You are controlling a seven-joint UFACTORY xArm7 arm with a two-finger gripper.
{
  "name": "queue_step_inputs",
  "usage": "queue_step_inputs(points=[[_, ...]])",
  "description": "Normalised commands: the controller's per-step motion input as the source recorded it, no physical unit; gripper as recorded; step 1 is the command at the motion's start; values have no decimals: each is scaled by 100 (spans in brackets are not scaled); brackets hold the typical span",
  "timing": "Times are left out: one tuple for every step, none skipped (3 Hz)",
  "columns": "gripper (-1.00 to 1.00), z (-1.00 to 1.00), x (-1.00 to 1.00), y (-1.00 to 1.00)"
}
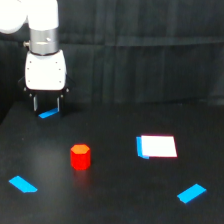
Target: Pick up the red object from the table
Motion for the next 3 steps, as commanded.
queue_step_inputs(points=[[100, -42, 59, -46], [96, -34, 61, -46], [100, -20, 72, -71]])
